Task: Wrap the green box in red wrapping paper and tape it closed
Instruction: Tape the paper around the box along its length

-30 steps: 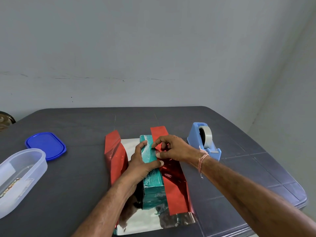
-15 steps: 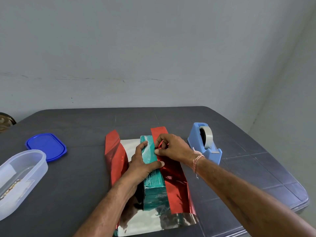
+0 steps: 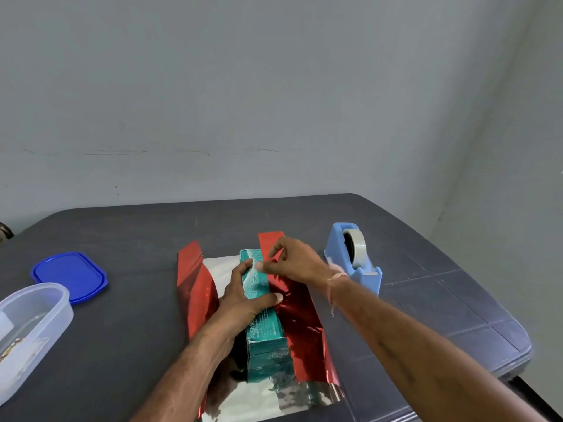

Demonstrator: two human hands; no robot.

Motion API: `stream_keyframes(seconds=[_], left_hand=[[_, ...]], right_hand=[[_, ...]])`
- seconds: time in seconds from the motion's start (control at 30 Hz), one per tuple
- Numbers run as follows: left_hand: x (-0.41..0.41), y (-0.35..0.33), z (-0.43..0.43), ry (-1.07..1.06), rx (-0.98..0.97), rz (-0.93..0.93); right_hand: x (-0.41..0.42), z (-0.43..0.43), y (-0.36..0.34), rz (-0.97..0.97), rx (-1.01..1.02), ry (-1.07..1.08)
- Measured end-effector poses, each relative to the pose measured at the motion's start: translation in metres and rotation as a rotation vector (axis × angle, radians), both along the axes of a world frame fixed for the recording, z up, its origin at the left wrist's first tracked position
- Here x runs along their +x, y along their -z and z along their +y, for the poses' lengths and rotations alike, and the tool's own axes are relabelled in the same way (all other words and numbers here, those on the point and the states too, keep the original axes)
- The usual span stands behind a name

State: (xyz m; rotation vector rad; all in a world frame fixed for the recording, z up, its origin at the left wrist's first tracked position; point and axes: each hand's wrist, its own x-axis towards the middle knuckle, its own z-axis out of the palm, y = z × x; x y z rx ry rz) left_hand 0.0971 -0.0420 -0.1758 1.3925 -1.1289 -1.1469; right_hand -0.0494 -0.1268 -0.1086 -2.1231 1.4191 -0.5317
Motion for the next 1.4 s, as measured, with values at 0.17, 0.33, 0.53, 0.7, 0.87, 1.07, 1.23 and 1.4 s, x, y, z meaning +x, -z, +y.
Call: stream_keyframes(seconds=[0.17,0.33,0.53,0.7,0.87,1.07,1.23,1.4], left_hand=[[0.002,0.001,0.000,-0.015,0.026,-0.025],[0.002,0.003,-0.003,0.008,-0.003,0.003],[0.001,0.003,-0.003,0.008,0.000,0.028],[0.002,0.002,-0.002,0.024,0.013,0.018],[0.002,0.003,-0.003,0.033,-0.016,0.057],[0.003,0.003,-0.003,0.042,-0.036,0.082],[0.002,0.004,-0.004,0.046,-0.040,0.090],[0.003,0.004,-0.004,0.042,-0.027,0.095]], right_hand=[[-0.054,0.022,-0.001,-0.444,-0.044,0.074],[-0.127,0.033,-0.008,-0.405,-0.277,0.622],[-0.155,0.039,-0.011,-0.550,0.334,0.589],[-0.152,0.029,-0.023,-0.549,0.405,0.605],[-0.145,0.031,-0.032,-0.565,0.444,0.650],[-0.144,0.041,-0.022,-0.697,0.412,0.683],[-0.145,0.045,-0.010,-0.774,0.363,0.681],[-0.146,0.047,-0.003,-0.841,0.372,0.697]])
